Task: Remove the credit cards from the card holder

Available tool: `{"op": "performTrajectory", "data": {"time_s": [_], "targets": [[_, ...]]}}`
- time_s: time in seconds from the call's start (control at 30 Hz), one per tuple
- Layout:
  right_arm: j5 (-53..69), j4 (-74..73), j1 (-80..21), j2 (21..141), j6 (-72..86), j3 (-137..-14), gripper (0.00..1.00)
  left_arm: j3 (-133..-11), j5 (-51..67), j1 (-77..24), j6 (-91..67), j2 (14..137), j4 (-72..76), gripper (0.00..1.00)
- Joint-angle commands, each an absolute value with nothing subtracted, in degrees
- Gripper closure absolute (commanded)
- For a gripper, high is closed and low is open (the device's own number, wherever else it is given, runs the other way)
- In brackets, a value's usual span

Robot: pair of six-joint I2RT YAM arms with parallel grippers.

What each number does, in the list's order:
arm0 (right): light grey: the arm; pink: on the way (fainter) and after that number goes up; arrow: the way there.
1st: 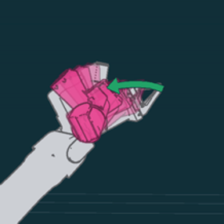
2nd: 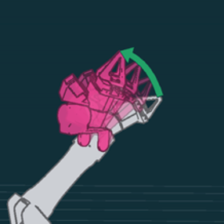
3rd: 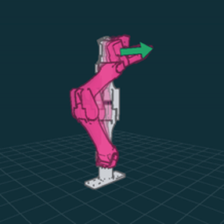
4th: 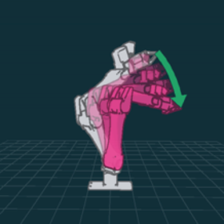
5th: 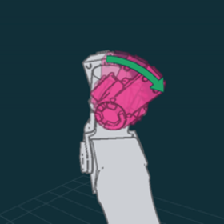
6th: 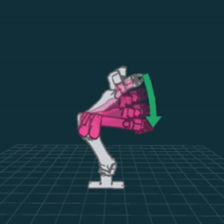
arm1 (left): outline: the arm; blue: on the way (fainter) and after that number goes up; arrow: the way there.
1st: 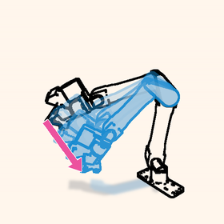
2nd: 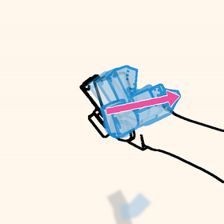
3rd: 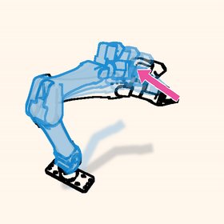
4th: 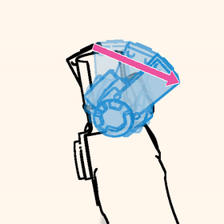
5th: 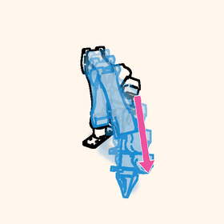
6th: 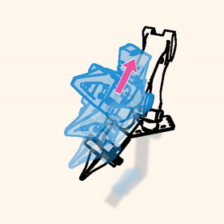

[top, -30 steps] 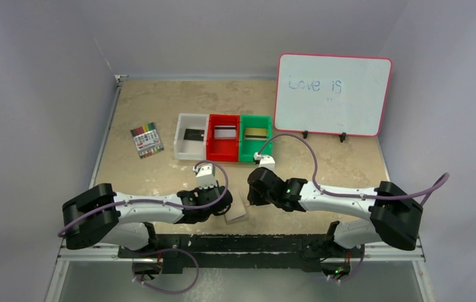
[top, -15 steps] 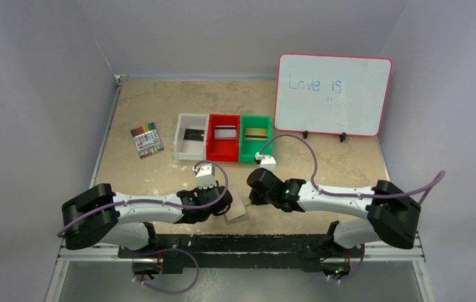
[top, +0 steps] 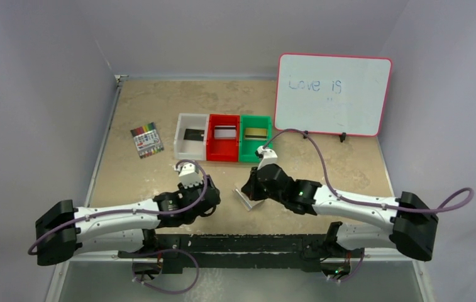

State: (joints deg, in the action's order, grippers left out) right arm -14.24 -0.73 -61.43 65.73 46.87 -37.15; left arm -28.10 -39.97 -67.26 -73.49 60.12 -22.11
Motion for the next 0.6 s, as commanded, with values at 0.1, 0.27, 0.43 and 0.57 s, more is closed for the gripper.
{"op": "performTrajectory", "data": {"time_s": [0.1, 0.27, 0.43, 0.57], "targets": [[-9.62, 4.85, -61.42, 70.03, 45.16, -42.07, 1.0, -26.2, -44.72, -67.49, -77.52, 55.06, -26.97, 0.4], [-5.23, 10.45, -61.38, 67.19, 44.95, -42.73, 1.0, -26.96, -47.33, -67.49, -80.31, 53.47, -31.27, 0.4], [-9.49, 6.71, -61.15, 65.15, 47.95, -41.55, 1.0, -26.96, -48.32, -67.5, -80.88, 51.15, -32.45, 0.39], [-10.58, 0.27, -56.47, 67.09, 50.13, -37.23, 1.0, -26.55, -46.19, -67.5, -78.08, 51.31, -29.42, 0.39]]}}
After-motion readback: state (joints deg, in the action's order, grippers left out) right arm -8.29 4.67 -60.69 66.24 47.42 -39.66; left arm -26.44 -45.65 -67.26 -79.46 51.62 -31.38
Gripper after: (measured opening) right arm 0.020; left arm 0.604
